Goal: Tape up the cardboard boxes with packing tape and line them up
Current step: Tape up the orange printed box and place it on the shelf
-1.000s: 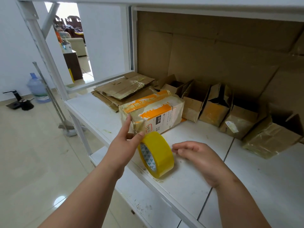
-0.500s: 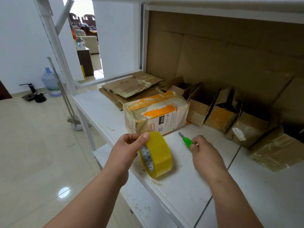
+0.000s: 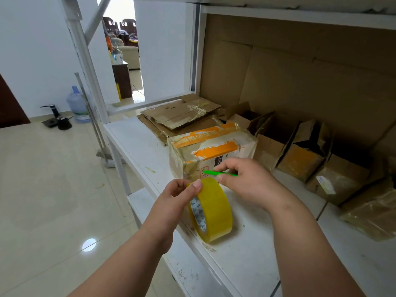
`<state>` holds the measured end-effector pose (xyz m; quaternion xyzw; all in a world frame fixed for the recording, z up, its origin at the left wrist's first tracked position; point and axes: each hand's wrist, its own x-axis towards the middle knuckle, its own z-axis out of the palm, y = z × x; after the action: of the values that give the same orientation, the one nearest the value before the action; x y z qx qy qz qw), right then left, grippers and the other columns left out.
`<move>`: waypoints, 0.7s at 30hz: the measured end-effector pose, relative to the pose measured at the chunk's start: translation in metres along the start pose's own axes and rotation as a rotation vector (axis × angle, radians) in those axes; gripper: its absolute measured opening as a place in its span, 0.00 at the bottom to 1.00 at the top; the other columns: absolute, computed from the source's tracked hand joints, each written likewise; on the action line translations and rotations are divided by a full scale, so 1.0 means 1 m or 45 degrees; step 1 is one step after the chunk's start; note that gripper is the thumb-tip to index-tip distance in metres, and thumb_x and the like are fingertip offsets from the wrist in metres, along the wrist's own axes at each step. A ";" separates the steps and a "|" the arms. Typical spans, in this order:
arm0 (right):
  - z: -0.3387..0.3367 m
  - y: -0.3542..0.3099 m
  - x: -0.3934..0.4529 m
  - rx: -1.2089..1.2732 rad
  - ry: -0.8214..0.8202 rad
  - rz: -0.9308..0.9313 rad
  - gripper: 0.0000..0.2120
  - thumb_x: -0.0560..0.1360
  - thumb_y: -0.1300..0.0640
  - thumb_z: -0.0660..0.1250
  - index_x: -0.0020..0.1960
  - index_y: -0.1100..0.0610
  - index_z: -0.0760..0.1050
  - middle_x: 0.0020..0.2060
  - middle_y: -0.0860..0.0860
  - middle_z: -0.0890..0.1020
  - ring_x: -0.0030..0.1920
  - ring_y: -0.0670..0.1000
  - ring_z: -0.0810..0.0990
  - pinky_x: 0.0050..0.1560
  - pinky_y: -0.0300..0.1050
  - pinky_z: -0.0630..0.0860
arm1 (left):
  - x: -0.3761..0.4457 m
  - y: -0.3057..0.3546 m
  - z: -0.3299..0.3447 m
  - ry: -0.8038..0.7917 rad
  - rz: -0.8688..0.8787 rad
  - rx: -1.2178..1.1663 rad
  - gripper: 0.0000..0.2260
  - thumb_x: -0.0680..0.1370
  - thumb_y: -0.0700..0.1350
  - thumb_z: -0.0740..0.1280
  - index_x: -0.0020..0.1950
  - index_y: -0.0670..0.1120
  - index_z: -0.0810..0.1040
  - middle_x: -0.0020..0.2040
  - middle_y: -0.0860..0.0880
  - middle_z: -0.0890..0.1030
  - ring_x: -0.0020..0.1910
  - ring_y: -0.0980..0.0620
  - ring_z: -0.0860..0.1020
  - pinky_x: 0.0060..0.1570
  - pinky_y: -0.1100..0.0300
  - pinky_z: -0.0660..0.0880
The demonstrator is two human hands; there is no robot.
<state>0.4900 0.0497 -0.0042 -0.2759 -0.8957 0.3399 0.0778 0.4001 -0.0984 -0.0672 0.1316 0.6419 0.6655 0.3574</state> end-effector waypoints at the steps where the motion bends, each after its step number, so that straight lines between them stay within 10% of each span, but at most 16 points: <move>1: -0.001 -0.003 0.003 -0.036 -0.007 -0.004 0.09 0.77 0.52 0.68 0.56 0.44 0.81 0.46 0.43 0.79 0.46 0.45 0.78 0.45 0.43 0.76 | -0.001 0.000 0.000 -0.004 0.008 0.014 0.24 0.65 0.62 0.71 0.55 0.49 0.79 0.48 0.55 0.85 0.49 0.60 0.81 0.46 0.62 0.71; 21: 0.010 -0.026 0.035 -0.368 -0.084 -0.023 0.10 0.77 0.56 0.65 0.51 0.48 0.84 0.46 0.47 0.83 0.49 0.50 0.80 0.51 0.46 0.79 | 0.001 -0.003 -0.004 -0.057 0.050 0.042 0.23 0.66 0.63 0.70 0.56 0.52 0.78 0.52 0.53 0.84 0.48 0.59 0.82 0.45 0.65 0.73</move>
<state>0.4462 0.0473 0.0037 -0.2648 -0.9398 0.2156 0.0107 0.3980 -0.1014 -0.0710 0.1649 0.6419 0.6586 0.3564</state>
